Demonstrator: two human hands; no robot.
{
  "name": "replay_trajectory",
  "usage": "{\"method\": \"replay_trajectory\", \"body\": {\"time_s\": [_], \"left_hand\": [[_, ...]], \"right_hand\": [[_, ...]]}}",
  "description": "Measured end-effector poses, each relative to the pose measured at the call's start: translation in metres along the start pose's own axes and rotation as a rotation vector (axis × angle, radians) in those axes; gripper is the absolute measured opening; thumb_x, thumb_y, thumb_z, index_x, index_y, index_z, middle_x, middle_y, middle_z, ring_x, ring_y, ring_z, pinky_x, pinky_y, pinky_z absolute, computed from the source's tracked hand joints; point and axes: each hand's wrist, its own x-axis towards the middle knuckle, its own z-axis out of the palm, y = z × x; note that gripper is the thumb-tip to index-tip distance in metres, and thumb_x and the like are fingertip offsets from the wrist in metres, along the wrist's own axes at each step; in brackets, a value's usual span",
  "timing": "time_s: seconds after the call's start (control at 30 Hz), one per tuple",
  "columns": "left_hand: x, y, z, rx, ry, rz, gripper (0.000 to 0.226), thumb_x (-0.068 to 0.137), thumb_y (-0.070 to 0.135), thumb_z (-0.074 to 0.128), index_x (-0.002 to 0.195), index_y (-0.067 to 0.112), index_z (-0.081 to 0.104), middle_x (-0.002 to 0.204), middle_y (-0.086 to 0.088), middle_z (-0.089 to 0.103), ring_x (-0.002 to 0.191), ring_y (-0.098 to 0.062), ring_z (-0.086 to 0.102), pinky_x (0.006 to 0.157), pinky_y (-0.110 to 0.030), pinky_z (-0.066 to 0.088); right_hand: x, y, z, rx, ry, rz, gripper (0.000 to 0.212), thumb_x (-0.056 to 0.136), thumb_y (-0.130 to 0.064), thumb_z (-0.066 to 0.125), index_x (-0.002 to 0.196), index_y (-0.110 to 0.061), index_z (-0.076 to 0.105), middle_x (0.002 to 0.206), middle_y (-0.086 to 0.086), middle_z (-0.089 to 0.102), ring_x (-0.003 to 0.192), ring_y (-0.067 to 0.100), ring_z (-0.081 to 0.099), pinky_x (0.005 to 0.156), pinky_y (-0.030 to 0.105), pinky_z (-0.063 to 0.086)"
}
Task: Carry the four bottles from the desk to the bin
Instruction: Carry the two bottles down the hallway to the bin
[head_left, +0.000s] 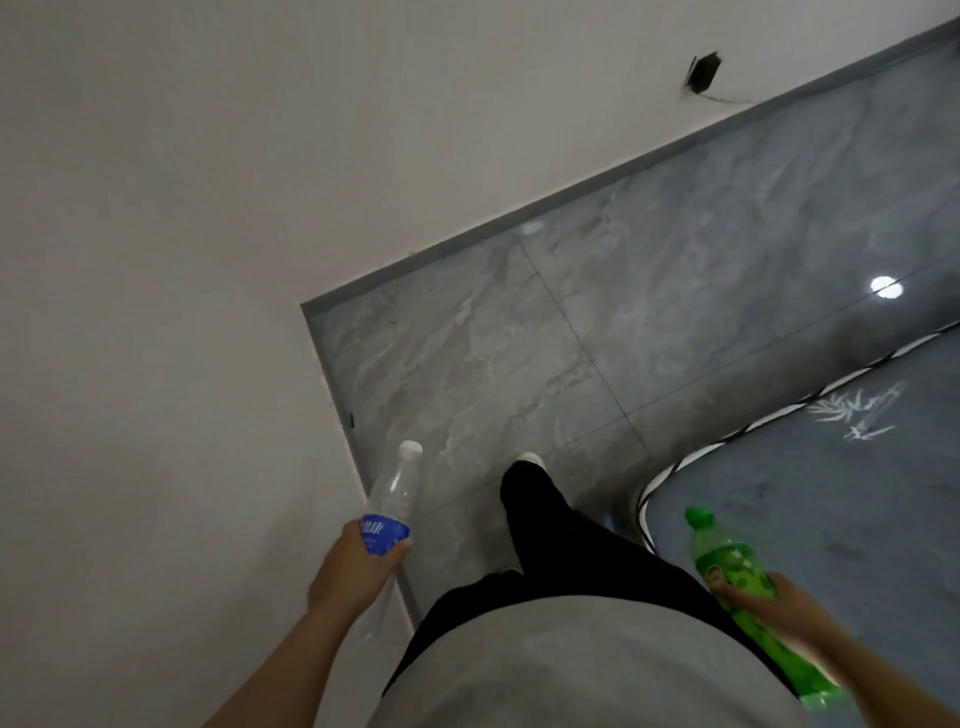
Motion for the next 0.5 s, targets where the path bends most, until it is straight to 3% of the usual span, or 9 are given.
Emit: {"method": "replay_trajectory", "body": {"time_s": [0.17,0.3,0.4,0.5], "left_hand": [[0.064,0.051,-0.027,0.048,0.012,-0.001,0.068,0.07,0.052,0.07,0.12,0.013,0.045,0.097,-0.001,0.057,0.082,-0.019,0.055,0.066,-0.029,0.043],[0.1,0.076,-0.053,0.083,-0.032,-0.058,0.066,0.07,0.048,0.073,0.116,0.008,0.049,0.107,-0.013,0.063,0.088,-0.027,0.058,0.075,-0.034,0.047],[0.131,0.098,-0.073,0.089,-0.052,-0.096,0.065,0.067,0.05,0.074,0.111,0.005,0.056,0.107,-0.017,0.066,0.087,-0.027,0.059,0.073,-0.032,0.043],[0.173,0.133,-0.094,0.145,-0.132,-0.059,0.069,0.059,0.057,0.068,0.098,0.0,0.065,0.091,-0.018,0.07,0.085,-0.03,0.065,0.068,-0.031,0.043]], "right_hand": [[0.038,-0.087,-0.018,0.086,-0.021,-0.053,0.038,0.079,-0.029,0.073,0.095,0.004,0.064,0.083,0.019,0.067,0.072,0.026,0.06,0.066,0.031,0.044],[0.051,-0.158,-0.044,0.111,0.004,-0.121,0.033,0.078,-0.037,0.072,0.09,-0.007,0.063,0.09,0.021,0.068,0.083,0.032,0.065,0.079,0.038,0.049],[0.06,-0.198,-0.058,0.1,0.027,-0.108,0.047,0.077,-0.039,0.072,0.104,-0.002,0.062,0.088,0.016,0.066,0.079,0.03,0.063,0.072,0.033,0.046],[0.071,-0.225,-0.069,0.101,0.041,-0.027,0.064,0.077,-0.043,0.071,0.122,-0.002,0.051,0.112,0.021,0.063,0.097,0.033,0.061,0.079,0.033,0.044]]}}
